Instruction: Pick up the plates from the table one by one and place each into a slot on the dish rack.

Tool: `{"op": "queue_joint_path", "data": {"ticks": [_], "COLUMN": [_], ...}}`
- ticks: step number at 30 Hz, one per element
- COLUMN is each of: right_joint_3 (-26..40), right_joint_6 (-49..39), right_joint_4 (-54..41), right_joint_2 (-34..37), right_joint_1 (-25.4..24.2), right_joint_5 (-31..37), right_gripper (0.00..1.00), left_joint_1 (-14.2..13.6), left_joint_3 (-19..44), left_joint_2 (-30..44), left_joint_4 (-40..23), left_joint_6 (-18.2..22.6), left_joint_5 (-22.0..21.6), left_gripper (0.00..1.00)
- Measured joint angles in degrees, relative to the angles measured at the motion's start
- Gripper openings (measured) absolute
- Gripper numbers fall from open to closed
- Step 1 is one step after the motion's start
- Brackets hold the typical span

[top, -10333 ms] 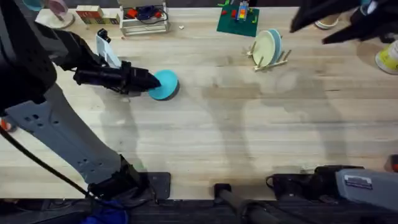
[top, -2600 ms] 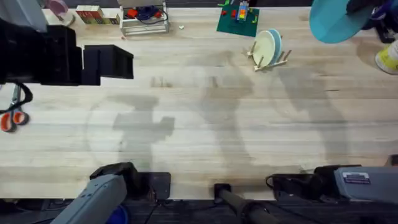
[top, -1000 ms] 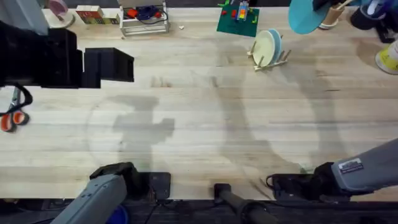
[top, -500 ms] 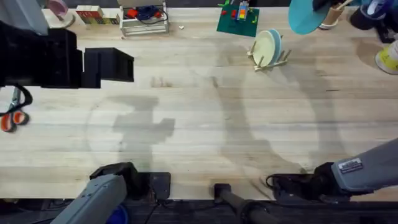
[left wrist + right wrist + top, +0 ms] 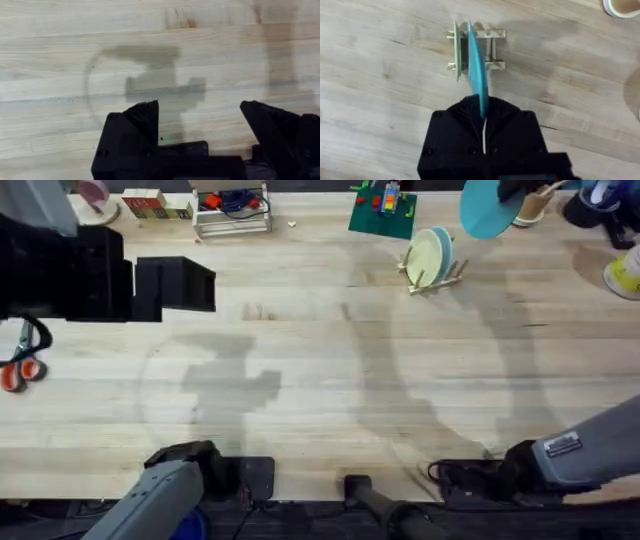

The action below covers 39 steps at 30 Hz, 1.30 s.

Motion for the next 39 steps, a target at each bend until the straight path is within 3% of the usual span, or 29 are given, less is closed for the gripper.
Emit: {"op": "queue_joint_path", "data": {"ticks": [39], "right_joint_3": [-0.02], "right_joint_6": [1.33], "right_joint_4": [2.62], "right_joint_2": [12.04], "right_joint_1": [0.00], "right_joint_5": [0.00], "right_gripper": [0.030], "left_joint_1": [0.00], "left_joint_3": [0.00], "left_joint_2": [0.00], "left_joint_4": [0.00], "left_joint_6": [-0.02], "left_joint_5": [0.00], "left_gripper": [0.995]}}
